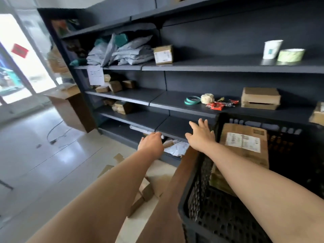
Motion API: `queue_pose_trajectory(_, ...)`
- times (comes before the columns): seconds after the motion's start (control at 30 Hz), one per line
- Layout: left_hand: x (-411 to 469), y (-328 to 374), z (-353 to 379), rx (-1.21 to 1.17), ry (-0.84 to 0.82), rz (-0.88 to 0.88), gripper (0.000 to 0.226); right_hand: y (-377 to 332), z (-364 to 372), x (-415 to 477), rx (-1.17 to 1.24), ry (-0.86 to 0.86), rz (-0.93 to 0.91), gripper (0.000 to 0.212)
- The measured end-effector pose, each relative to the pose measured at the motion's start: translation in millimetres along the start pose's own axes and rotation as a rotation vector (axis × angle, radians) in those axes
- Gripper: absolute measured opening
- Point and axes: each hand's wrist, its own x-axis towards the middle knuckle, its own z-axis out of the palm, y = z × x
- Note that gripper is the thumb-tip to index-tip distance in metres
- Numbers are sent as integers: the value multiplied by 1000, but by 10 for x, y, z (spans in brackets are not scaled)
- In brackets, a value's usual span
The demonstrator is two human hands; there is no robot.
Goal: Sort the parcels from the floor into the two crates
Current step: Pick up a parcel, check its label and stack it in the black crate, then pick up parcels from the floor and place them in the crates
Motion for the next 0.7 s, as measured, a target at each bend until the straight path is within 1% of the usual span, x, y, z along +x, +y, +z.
queue_pose_trajectory(0.1,-80,-528,-60,-33,-13,-83,52,-462,242,14,-21,-36,-77,56)
queue_pose_trajectory(0.23,-192,-1284,-107,-110,-14,-180,59,-1071,679,-14,-53,-111,-140,54)
queue_pose_trajectory(0.43,-341,-2450,-171,-158,-53,-280,53,-1846,1492,-112,-135,-210,-147,52)
queue_pose_trajectory(0.53,-410,-3018,-174,-170,-76,-340,53,-2180,1889,-168,-141,-277,-132,53)
queue_pose_trajectory(0.7,-554,-3843,-66,-172,-144,-427,51,-2554,2494,-264,-131,-375,-104,55)
